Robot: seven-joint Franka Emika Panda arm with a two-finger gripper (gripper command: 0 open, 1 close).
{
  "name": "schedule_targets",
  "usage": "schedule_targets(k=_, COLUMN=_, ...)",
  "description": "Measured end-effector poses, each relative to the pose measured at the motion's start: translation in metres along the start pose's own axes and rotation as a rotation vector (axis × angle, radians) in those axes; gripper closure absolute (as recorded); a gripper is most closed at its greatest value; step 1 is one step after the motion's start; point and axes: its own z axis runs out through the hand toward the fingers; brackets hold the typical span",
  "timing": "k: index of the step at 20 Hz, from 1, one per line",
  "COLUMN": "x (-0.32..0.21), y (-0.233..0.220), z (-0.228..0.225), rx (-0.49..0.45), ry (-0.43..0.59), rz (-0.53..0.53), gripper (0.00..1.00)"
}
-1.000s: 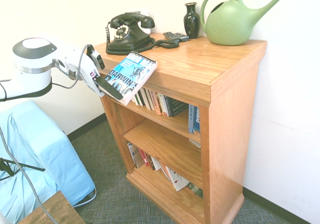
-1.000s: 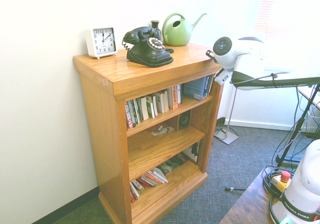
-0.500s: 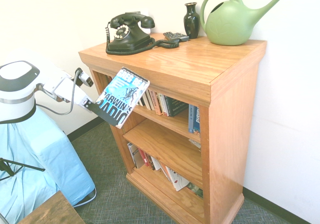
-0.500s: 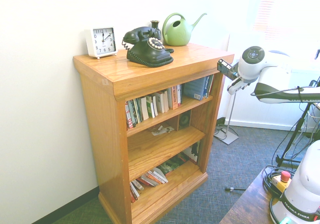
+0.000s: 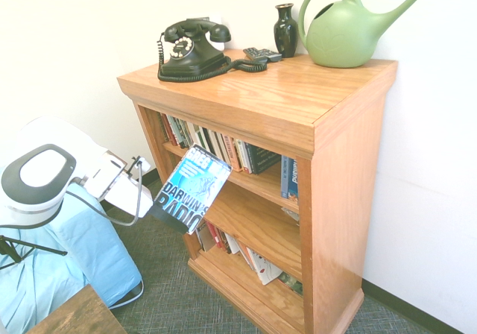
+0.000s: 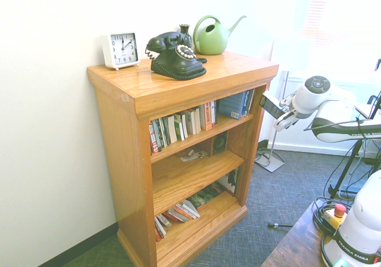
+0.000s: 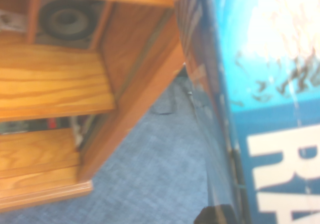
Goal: Shelf the books
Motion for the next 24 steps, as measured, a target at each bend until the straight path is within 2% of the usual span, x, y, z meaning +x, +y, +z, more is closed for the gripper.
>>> schedule_targets(k=9, x=0.021, y=0.005, z=0.061, rx=0.092, ry=-0.115, rz=-0.019, gripper=1.0)
schedule_targets(k=24, x=0.076, y=-0.057, z=0.106, rx=0.24, ry=-0.266, rz=-0.034, gripper=1.0)
